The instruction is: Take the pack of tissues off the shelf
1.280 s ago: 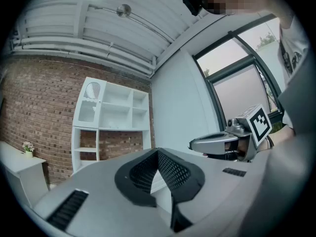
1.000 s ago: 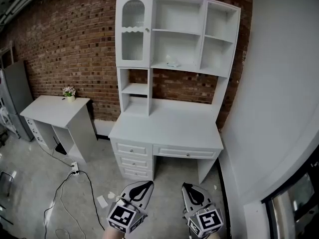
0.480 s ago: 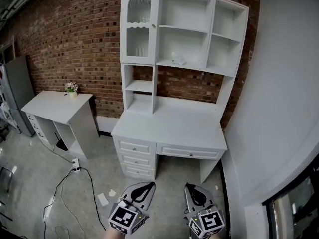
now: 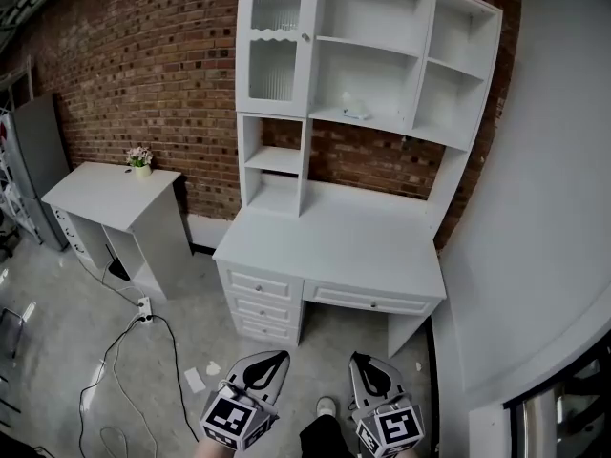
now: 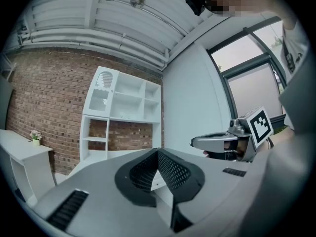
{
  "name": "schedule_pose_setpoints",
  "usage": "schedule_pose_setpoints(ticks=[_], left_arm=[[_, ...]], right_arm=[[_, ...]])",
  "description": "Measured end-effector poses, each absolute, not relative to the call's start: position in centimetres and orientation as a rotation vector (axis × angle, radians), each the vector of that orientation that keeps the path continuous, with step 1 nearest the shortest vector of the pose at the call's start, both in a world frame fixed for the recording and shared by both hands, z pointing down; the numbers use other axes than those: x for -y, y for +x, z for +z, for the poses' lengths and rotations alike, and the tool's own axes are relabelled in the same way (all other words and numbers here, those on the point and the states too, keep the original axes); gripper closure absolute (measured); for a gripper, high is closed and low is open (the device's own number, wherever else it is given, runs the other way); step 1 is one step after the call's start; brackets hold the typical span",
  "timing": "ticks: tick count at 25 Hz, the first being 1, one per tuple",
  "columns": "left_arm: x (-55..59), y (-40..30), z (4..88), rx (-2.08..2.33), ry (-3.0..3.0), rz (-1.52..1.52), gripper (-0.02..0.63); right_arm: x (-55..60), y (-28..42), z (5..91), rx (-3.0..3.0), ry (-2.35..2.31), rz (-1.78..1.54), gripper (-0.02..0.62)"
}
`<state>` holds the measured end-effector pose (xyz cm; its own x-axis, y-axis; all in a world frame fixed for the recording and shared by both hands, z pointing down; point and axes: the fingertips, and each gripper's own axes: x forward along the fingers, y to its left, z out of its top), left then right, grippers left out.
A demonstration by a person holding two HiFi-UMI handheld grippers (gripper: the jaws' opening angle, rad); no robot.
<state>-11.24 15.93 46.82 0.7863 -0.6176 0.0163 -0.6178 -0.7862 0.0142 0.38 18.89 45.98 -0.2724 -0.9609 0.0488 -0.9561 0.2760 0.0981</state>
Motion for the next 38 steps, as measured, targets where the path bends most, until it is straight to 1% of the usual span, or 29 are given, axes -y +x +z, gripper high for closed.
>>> schedule_pose_setpoints(ticks=[8, 16, 23, 29, 38], left_arm=[[-5.5, -6.3, 47.1, 1.097, 2.955, 0.076, 0.591], [9.5, 1.1, 44.7, 1.223, 2.909, 0.025, 0.591], [19.8, 5.7, 43.4, 1.284, 2.862, 0.003, 0.591], [27.1, 7.8, 42.6, 1.255, 2.891, 0.014, 0.591], [39.8, 8.8, 40.2, 1.167, 2.955, -0.013, 0.591]], right_arm=[[-6.8, 4.5, 46.7, 2.526, 1.742, -0.029, 0.588], [8.1, 12.8, 44.2, 2.574, 1.705, -0.054, 0.588], [17.8, 18.1, 43.3, 2.564, 1.688, -0.054, 0.589], [24.8, 20.1, 42.5, 2.543, 1.712, -0.075, 0.589], [36.4, 20.8, 39.1, 2.458, 1.812, -0.146, 0.589]])
